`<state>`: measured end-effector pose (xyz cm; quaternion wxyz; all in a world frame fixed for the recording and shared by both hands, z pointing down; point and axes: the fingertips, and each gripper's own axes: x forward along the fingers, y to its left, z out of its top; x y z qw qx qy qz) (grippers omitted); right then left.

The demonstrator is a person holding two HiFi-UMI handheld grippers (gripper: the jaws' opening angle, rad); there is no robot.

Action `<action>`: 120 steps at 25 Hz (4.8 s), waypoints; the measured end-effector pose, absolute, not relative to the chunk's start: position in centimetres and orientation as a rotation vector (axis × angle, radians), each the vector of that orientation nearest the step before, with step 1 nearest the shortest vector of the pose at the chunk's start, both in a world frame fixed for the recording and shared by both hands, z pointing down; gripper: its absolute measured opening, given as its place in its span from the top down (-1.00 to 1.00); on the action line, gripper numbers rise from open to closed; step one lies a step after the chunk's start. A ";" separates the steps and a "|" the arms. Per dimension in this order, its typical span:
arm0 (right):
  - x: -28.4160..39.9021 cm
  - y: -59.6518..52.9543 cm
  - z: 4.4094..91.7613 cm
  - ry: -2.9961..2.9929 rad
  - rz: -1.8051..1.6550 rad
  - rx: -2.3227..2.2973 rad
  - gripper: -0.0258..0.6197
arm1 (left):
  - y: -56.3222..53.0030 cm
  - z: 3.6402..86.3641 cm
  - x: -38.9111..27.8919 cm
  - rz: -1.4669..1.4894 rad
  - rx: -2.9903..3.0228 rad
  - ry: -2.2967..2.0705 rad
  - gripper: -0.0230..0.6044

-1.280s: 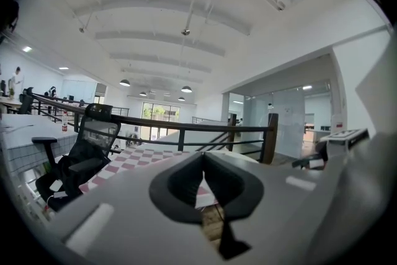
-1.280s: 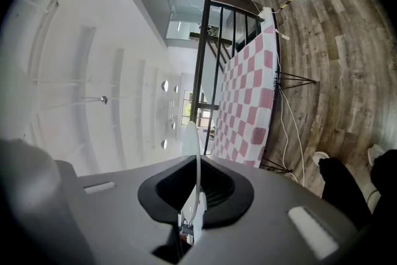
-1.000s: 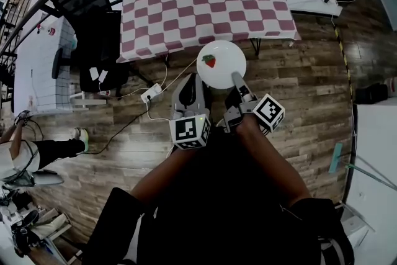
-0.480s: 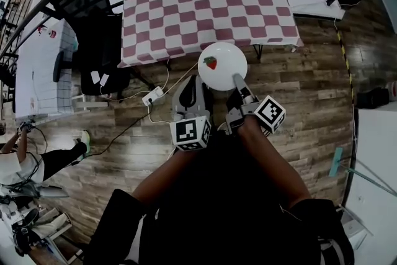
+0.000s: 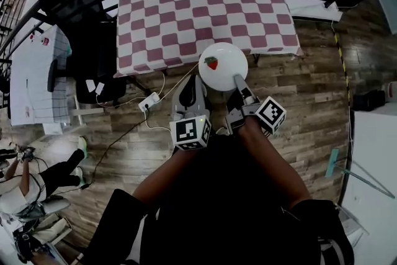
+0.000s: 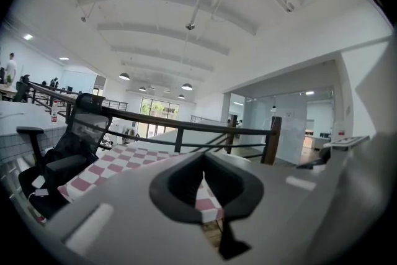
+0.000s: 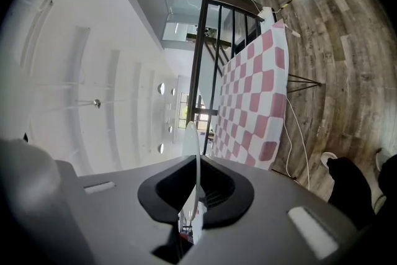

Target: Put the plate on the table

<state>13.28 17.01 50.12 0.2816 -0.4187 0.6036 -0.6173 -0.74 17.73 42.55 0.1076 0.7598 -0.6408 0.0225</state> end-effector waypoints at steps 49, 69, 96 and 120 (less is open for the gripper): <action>4.1 -8.8 50.0 1.510 -1.607 -1.318 0.89 | -9.9 43.6 -9.2 0.061 2.370 -1.608 0.89; 2.4 -13.6 53.0 1.608 -1.677 -1.252 0.89 | -13.5 44.7 -12.1 0.119 2.249 -1.757 0.90; 2.4 -23.8 63.0 1.784 -1.741 -1.195 0.89 | -22.6 49.0 -12.0 0.279 2.111 -1.828 0.90; 2.9 -26.7 72.9 1.833 -1.891 -1.216 0.89 | -26.2 52.2 -12.4 0.386 2.051 -1.811 0.90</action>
